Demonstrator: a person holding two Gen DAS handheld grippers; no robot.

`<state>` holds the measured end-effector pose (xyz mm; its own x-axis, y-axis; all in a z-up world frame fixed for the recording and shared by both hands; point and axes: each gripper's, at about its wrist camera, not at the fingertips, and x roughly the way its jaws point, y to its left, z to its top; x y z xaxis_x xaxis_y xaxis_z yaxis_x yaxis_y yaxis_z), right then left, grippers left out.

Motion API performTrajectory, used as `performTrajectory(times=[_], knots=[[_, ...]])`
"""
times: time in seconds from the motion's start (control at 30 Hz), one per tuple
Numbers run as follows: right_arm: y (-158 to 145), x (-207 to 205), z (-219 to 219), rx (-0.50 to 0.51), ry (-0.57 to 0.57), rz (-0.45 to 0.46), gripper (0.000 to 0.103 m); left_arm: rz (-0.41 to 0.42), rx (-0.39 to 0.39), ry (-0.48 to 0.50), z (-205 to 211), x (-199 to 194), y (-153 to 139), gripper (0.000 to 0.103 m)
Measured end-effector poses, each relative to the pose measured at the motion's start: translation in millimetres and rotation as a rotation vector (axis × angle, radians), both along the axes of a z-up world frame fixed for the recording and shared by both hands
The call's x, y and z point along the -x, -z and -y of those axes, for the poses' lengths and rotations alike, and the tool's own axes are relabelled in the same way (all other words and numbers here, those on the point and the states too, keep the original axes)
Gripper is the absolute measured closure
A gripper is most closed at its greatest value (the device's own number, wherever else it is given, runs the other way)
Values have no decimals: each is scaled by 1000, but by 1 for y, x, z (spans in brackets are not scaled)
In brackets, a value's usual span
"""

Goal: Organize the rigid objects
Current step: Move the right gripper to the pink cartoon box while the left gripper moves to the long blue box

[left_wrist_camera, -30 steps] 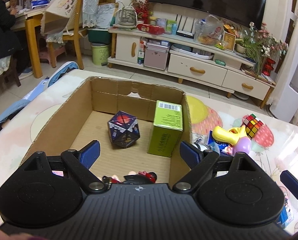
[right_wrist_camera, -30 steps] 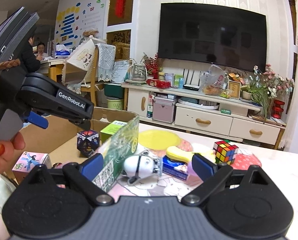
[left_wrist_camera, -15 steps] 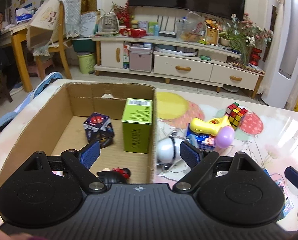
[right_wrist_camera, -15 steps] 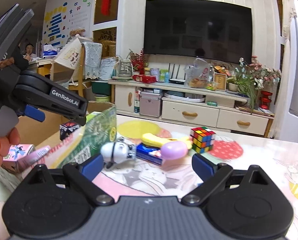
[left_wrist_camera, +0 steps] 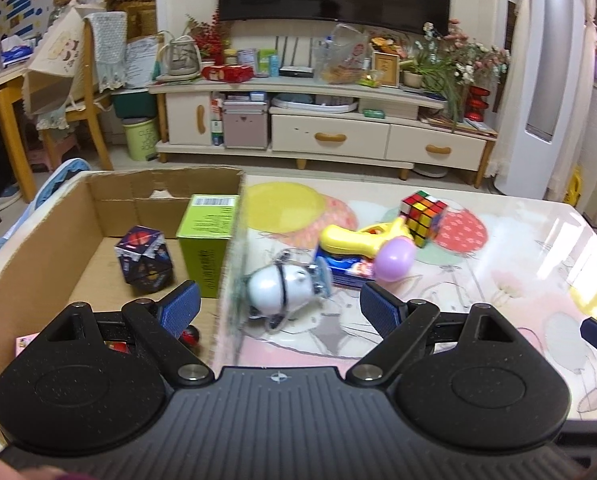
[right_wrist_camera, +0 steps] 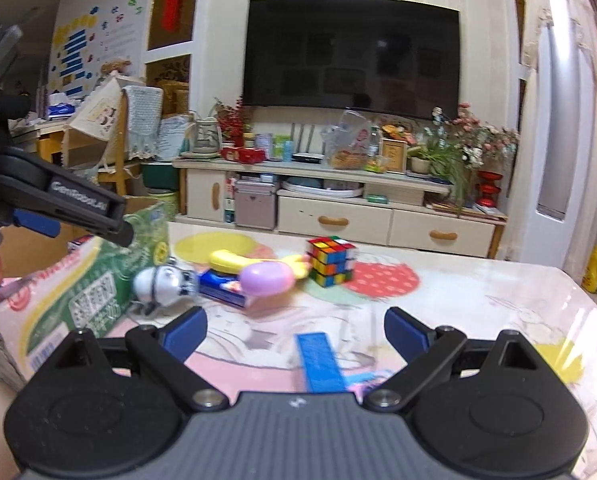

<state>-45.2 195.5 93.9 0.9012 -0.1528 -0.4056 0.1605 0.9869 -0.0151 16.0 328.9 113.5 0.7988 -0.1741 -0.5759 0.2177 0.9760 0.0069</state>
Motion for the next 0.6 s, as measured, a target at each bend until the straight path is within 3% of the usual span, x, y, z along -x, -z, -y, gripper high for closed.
performTrajectory(times=[0.37,0.6], knots=[[13,20,54,9,129,-40,8,-41,9,95,11,-1,9,0],[32,26,72,-29,56,-149,8,-66,25,140,18,-1,11,0]])
